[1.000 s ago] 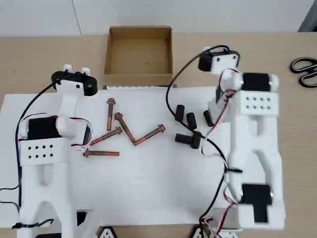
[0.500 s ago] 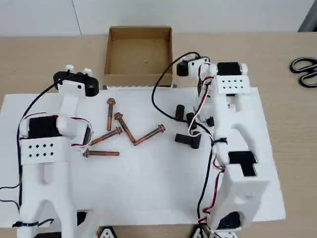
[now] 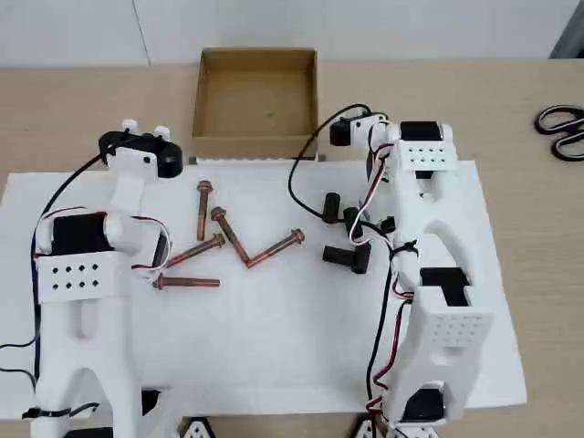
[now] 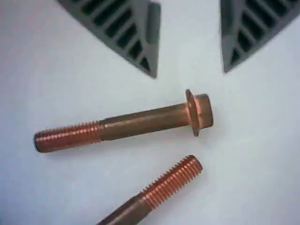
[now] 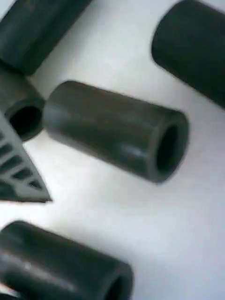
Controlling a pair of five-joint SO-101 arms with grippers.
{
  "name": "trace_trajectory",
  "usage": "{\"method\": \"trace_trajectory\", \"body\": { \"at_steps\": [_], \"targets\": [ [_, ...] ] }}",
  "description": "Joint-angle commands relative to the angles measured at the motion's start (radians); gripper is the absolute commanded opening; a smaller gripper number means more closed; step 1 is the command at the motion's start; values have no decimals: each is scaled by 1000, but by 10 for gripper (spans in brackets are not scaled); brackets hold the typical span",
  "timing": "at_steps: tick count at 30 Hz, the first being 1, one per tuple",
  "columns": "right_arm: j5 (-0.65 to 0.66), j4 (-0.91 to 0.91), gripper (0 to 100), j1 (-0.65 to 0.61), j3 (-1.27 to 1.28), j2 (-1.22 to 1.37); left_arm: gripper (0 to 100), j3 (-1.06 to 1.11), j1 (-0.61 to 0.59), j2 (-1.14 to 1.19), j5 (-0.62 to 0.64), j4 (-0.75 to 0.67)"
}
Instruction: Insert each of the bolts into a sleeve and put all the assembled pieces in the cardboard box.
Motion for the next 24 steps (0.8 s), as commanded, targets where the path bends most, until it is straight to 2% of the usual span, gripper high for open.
{"method": "trace_trajectory", "body": {
  "at_steps": [1, 18, 22, 24],
  "targets": [
    [11, -7, 134, 10, -40, -7, 90, -31, 3, 0, -2, -28],
    [23, -94, 126, 21, -37, 127, 89, 36, -2, 0, -2, -28],
    [18, -82, 15, 19, -38, 122, 87, 36, 2, 0, 5, -28],
    [18, -65, 8, 19, -38, 105, 87, 31, 3, -2, 6, -28]
  ]
}}
